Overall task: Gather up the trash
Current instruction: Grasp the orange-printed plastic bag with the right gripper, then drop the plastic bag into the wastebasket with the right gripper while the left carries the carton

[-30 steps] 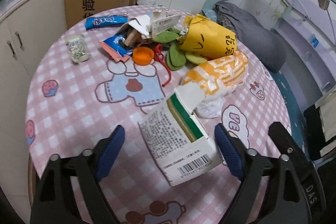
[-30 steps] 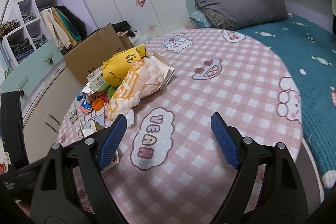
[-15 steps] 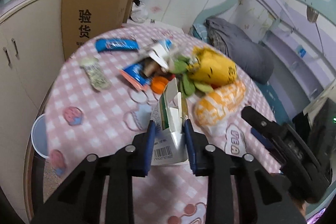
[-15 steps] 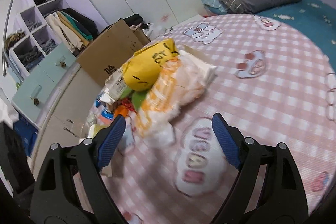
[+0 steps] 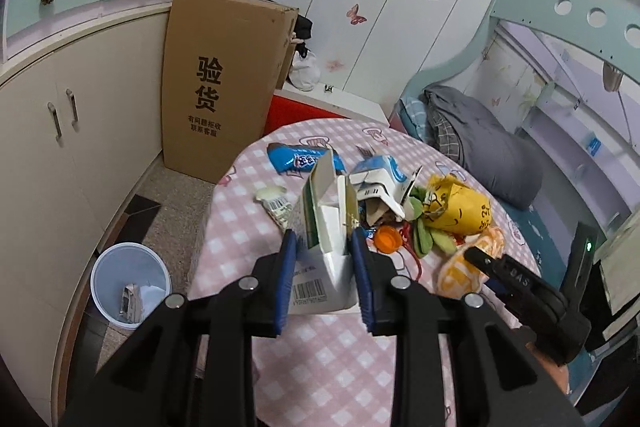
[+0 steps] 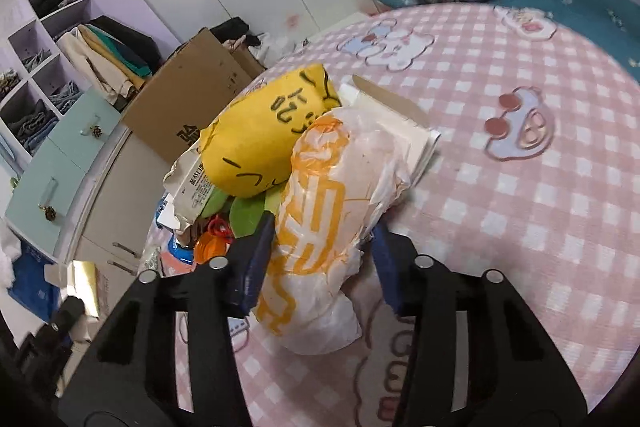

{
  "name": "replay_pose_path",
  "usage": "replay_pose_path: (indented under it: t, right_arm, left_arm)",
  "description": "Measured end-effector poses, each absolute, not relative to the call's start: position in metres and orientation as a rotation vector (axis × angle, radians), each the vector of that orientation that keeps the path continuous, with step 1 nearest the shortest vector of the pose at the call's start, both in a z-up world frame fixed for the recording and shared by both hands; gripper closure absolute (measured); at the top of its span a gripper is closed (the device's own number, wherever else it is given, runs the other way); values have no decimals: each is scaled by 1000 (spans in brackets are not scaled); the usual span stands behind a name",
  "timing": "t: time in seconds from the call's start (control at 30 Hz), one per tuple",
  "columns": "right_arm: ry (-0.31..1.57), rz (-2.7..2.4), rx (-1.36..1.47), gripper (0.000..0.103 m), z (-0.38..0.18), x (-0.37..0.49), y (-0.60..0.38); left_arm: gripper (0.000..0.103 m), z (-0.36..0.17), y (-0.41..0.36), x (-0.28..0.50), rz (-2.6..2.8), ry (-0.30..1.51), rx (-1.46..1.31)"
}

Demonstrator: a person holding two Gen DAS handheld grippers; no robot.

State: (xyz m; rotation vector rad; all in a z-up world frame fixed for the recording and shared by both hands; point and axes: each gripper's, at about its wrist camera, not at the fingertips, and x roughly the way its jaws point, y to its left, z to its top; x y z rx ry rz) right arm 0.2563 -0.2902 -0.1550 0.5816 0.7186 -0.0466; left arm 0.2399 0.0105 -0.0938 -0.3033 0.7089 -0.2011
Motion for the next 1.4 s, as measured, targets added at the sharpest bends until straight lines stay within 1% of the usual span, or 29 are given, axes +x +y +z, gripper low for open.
replay_pose_path:
  t: [0.23,0.43,0.57,0.83,1.27,1.33,1.37,1.4]
  right_arm:
    - [639,-30,543,59,-126,219,-270]
    - [569,86,441,58,-95,215,-208]
    - [583,210,366,58,-91,227,-146]
    - [675,422,213,57,-115,265,-22]
    - [832,604,33,57,-198,342,153]
    - [830,606,30,53,-209,351,168]
    - [823,609,39,49,-213,355,171]
    - [821,605,44,36,-219,360,176]
  left_arm:
    - [76,-89,33,233,-234,686,-337]
    - [76,-87,66,226,-229,671,-377]
    - [76,-89,98,220,-190,652,-392]
    - [77,-112,177,222,-61,657,-433]
    - [77,-189,304,256,222,748,-496]
    - [77,-197,322,262,269,755,-493]
    - [77,-200,329,265,291,758,-491]
    - [77,-203,334,267,306,762,-490]
